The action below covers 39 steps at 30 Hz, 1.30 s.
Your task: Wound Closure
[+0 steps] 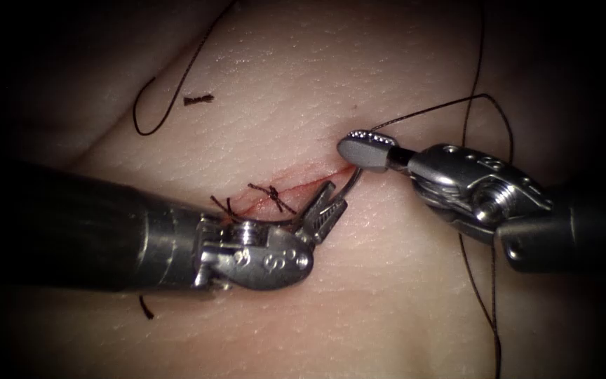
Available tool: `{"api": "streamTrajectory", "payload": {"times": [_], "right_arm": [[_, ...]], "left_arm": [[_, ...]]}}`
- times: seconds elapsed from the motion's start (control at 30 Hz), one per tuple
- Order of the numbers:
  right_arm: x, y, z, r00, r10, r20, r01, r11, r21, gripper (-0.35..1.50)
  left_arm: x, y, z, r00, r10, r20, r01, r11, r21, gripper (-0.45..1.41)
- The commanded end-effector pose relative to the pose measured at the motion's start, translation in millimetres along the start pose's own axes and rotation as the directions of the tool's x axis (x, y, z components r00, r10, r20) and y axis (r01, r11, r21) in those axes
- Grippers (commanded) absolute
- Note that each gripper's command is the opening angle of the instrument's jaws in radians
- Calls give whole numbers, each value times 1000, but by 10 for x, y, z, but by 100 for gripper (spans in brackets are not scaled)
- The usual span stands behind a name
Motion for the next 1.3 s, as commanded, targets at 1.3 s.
{"api": "streamTrajectory", "payload": {"times": [1.3], "right_arm": [[31,-25,-14,646,-639,-417,756,463,462,-35]], "left_arm": [[2,-69,23,759,-457,464,634,357,-685,99]]}}
